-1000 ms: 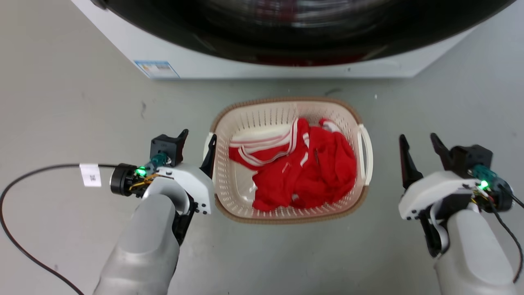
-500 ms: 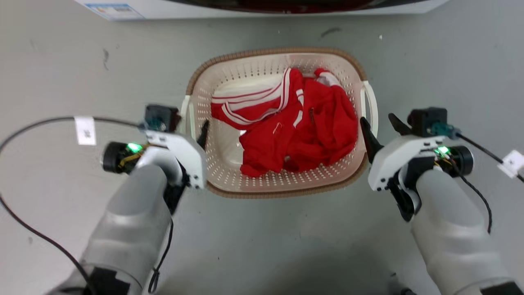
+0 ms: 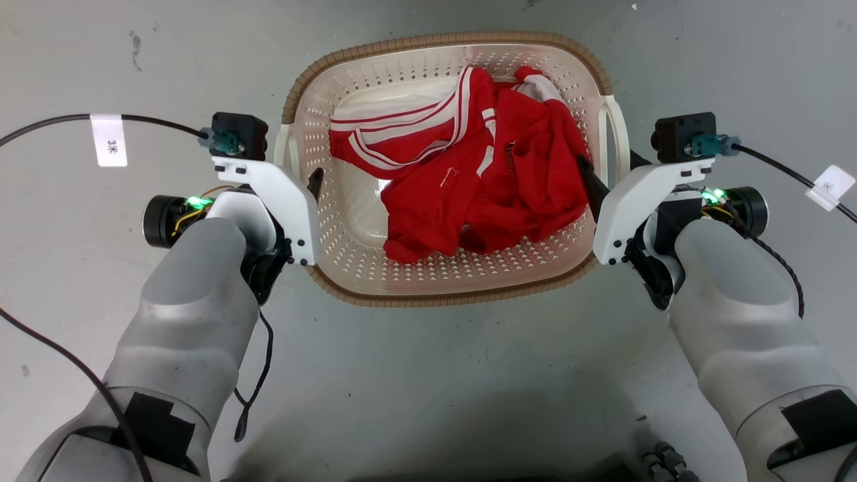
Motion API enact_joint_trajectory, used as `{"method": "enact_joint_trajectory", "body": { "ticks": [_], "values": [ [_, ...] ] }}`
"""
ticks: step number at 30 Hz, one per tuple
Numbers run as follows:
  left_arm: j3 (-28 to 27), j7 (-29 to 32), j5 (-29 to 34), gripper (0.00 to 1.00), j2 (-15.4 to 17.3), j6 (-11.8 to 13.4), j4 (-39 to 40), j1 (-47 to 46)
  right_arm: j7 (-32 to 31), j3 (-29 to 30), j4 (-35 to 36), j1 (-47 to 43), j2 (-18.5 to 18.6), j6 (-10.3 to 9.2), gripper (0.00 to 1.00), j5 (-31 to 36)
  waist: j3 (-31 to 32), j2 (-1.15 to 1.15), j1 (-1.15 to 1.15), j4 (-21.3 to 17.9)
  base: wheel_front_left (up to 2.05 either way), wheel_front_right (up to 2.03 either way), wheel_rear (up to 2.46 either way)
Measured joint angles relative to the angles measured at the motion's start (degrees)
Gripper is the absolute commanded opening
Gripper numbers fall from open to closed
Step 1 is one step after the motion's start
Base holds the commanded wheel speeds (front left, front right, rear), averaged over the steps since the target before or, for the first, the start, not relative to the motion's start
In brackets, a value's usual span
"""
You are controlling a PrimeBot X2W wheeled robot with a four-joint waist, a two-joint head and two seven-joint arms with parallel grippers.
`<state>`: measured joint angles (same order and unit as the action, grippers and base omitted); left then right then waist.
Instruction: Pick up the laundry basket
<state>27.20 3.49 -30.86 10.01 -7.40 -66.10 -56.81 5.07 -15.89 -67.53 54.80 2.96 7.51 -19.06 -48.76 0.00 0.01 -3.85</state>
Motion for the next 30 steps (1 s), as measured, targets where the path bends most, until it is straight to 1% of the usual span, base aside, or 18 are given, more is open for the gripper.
{"method": "enact_joint_trajectory", "body": {
  "ticks": [1,2,9,15,20,30],
  "values": [
    [0.34,0.44,-0.79,0.00,0.05,0.00,0.11,-0.14,-0.35,-0.56,-0.36,0.35,0.02,0.00,0.14,-0.48,-0.12,0.00,0.00,0.00,0.00,0.00,0.00],
    [0.85,1.18,-1.60,0.00,0.08,0.00,0.20,-0.32,-0.97,-1.19,-0.66,0.70,0.04,0.00,0.00,-1.05,-0.22,0.00,0.00,0.02,0.00,0.00,0.00],
    [4.10,1.91,-5.39,0.00,1.04,0.03,0.90,-0.74,-2.45,-5.14,-1.13,1.40,0.66,-0.02,0.00,-5.16,-0.17,0.00,0.00,0.05,0.00,0.00,0.00],
    [6.71,3.16,-8.59,0.00,0.85,0.07,0.62,-0.14,-4.69,-8.53,-1.12,0.79,1.44,-0.03,0.00,-9.07,2.31,0.00,0.00,0.34,0.00,0.00,0.00],
    [8.80,6.72,-12.01,0.00,0.42,0.09,0.12,1.90,-8.89,-11.25,-0.87,-1.43,2.23,-0.11,0.00,-13.01,6.42,0.00,0.00,0.74,0.00,0.00,0.00],
    [12.45,15.12,-18.87,0.00,-0.01,0.19,0.53,6.39,-18.31,-15.38,0.46,-6.28,4.48,-0.11,0.00,-20.96,17.47,0.00,-0.01,1.80,0.00,0.00,0.00]
  ]
}}
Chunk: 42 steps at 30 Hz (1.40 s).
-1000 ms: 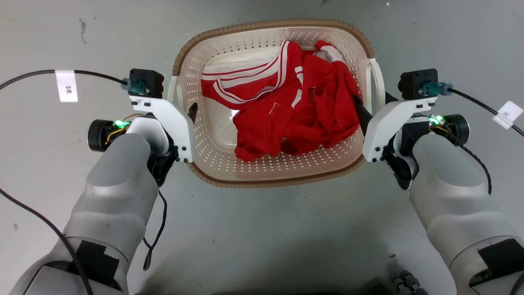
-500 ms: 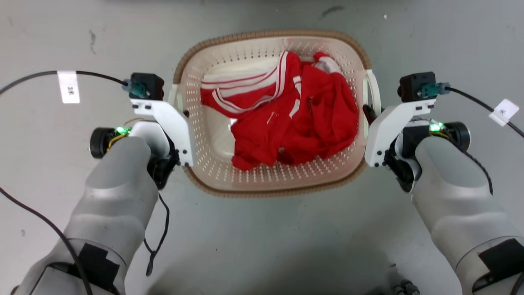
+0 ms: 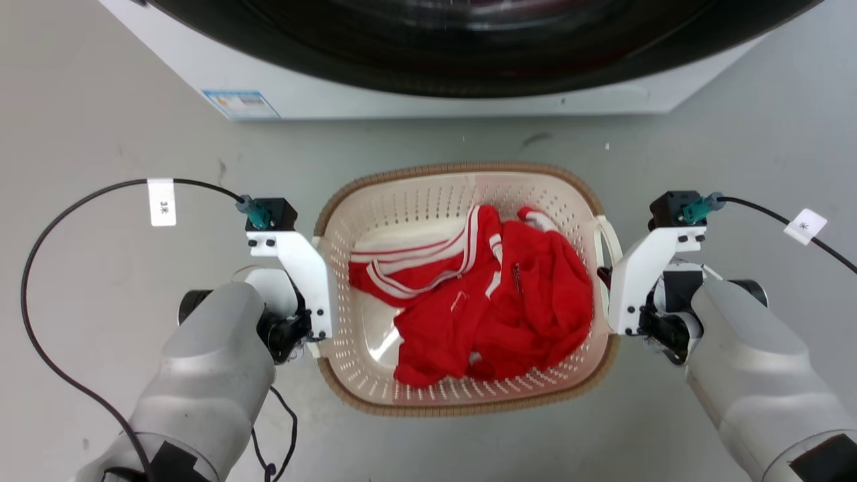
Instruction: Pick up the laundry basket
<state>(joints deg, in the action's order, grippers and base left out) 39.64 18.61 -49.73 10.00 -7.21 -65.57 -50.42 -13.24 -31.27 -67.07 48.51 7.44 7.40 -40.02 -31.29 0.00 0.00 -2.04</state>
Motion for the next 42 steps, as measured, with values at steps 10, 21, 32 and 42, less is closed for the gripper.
{"method": "enact_joint_trajectory", "body": {
  "ticks": [10,21,32,42],
  "values": [
    [2.74,6.73,-5.11,0.00,0.35,0.00,0.18,2.71,-9.02,-2.53,-0.02,-2.70,0.99,0.00,0.00,-5.54,11.52,0.00,0.00,0.79,0.00,0.00,0.00],
    [4.60,12.85,-9.45,0.00,0.22,0.00,-0.92,6.15,-18.36,-2.92,-2.81,-4.19,0.59,0.00,0.00,-10.03,22.38,0.00,-0.01,0.66,0.00,0.00,0.00],
    [6.52,16.01,-12.02,0.00,-0.55,0.08,-1.55,10.74,-22.87,-2.40,-5.95,-7.83,-0.14,-0.01,0.00,-11.55,30.16,0.00,-0.01,0.48,0.00,0.00,0.00],
    [7.56,16.02,-13.50,0.00,-0.99,0.14,-1.91,13.15,-23.54,-2.13,-6.75,-9.34,-0.40,-0.01,0.00,-11.49,32.60,0.00,-0.01,-0.02,0.00,0.00,0.00]
  ]
}}
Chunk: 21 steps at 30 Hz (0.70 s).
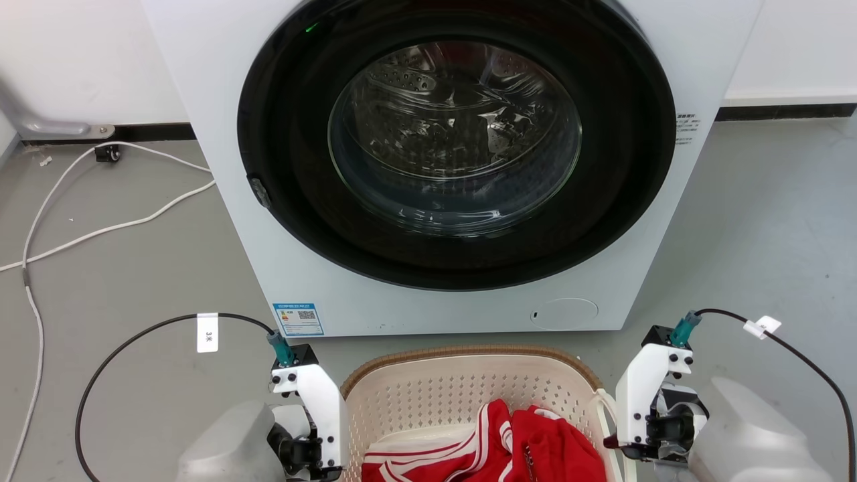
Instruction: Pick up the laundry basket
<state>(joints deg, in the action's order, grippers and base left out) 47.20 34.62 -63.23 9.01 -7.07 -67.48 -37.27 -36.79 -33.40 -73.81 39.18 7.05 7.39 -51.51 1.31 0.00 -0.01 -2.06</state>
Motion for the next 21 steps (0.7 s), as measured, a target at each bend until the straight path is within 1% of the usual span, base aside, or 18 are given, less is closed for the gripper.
{"method": "enact_joint_trajectory", "body": {
  "ticks": [21],
  "values": [
    [1.52,-0.78,-2.01,0.00,0.07,0.01,-0.65,0.05,0.35,0.55,-0.23,-0.37,-0.42,0.00,0.00,0.56,0.44,0.00,0.01,0.01,0.00,0.00,0.00]
  ]
}}
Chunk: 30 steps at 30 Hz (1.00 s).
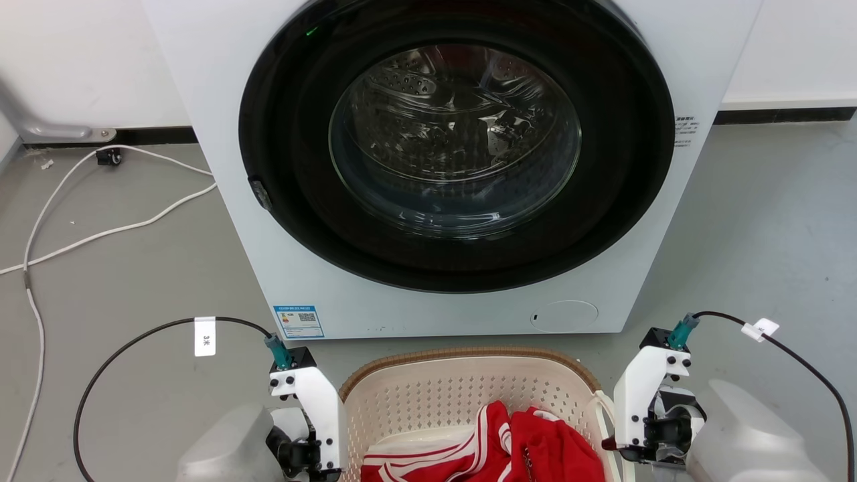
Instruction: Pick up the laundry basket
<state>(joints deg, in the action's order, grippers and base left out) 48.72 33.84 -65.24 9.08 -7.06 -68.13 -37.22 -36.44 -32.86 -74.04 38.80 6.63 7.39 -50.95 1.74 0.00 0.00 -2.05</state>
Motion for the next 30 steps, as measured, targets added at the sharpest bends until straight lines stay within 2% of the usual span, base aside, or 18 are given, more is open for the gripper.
{"method": "enact_joint_trajectory", "body": {
  "ticks": [30],
  "values": [
    [2.03,-1.51,-2.03,0.00,0.26,-0.01,-1.13,-0.84,-1.24,0.87,0.00,0.52,-0.43,0.00,0.00,0.44,-0.35,0.00,0.01,-0.43,0.00,0.00,0.00]
  ]
}}
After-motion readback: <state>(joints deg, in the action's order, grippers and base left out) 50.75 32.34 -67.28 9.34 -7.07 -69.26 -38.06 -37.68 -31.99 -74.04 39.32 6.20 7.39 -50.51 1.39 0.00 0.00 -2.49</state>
